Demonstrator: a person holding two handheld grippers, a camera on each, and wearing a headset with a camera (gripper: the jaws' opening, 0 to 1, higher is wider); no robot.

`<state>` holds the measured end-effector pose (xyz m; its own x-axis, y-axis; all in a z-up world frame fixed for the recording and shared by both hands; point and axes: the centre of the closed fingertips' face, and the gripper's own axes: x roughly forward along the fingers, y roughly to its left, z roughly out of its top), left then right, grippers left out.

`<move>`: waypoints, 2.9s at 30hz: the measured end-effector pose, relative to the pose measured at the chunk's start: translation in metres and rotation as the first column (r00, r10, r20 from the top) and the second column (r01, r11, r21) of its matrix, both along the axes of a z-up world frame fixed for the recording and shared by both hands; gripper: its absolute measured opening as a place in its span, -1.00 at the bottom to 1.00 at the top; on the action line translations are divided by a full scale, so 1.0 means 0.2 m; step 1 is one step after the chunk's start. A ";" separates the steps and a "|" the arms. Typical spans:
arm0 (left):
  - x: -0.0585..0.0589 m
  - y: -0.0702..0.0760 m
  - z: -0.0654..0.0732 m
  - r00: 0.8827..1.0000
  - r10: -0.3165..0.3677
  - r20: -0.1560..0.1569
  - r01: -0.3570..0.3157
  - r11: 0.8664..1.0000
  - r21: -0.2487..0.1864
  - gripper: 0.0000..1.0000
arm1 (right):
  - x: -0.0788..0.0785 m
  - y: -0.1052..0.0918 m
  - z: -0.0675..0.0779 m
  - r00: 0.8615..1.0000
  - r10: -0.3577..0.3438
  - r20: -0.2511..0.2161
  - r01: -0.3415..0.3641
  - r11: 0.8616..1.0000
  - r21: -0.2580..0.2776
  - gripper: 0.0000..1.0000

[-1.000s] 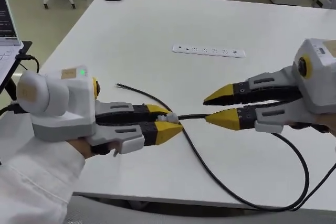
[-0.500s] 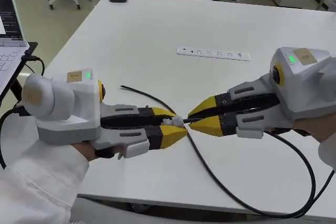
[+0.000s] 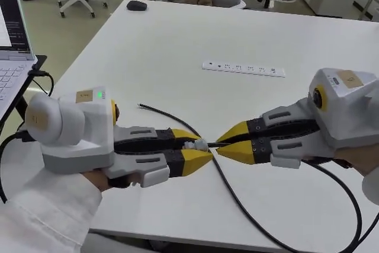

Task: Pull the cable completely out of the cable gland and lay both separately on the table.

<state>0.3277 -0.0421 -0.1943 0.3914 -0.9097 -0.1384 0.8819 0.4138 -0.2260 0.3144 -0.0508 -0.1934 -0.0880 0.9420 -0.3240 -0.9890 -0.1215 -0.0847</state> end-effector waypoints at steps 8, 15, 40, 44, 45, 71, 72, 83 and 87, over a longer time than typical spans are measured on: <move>0.00 0.00 -0.01 1.000 0.005 -0.004 -0.005 1.000 0.005 -0.66 | 0.02 -0.09 -0.01 0.999 -0.030 -0.019 0.030 0.999 0.012 -0.94; 0.00 0.00 0.00 1.000 0.007 -0.004 -0.007 1.000 0.001 -0.66 | 0.05 -0.20 -0.02 0.996 -0.077 -0.044 0.079 0.996 0.031 -0.95; 0.03 0.03 0.04 0.999 0.046 -0.009 -0.047 0.997 -0.055 -0.66 | 0.10 -0.39 -0.12 0.981 -0.176 -0.080 0.176 0.984 -0.002 -0.93; 0.01 0.01 0.05 1.000 0.027 0.011 -0.027 0.999 -0.040 -0.66 | 0.11 -0.40 -0.12 0.975 -0.199 -0.098 0.196 0.980 -0.040 -0.76; 0.01 0.00 0.04 1.000 0.020 0.017 -0.020 0.999 -0.033 -0.66 | 0.11 -0.40 -0.11 0.975 -0.204 -0.088 0.201 0.979 -0.043 -0.63; -0.02 -0.02 0.02 0.999 -0.011 0.036 0.011 1.000 0.010 -0.66 | 0.00 0.03 0.01 0.994 0.037 0.099 -0.032 0.998 -0.053 -0.76; -0.02 -0.02 0.02 0.999 -0.012 0.037 0.012 1.000 0.011 -0.66 | 0.00 0.03 0.01 0.994 0.040 0.100 -0.035 0.998 -0.053 -0.81; -0.02 -0.02 0.02 0.999 -0.014 0.037 0.013 1.000 0.017 -0.66 | 0.00 0.03 0.00 0.995 0.038 0.096 -0.034 0.999 -0.041 -0.90; -0.02 -0.01 0.02 0.999 -0.008 0.038 0.007 1.000 0.017 -0.66 | 0.01 0.02 0.00 0.995 0.030 0.096 -0.027 0.999 -0.035 -0.91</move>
<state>0.3246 -0.0450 -0.1902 0.3902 -0.9103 -0.1385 0.8927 0.4108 -0.1851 0.3158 -0.0477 -0.1931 -0.0814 0.9280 -0.3636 -0.9726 -0.1537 -0.1745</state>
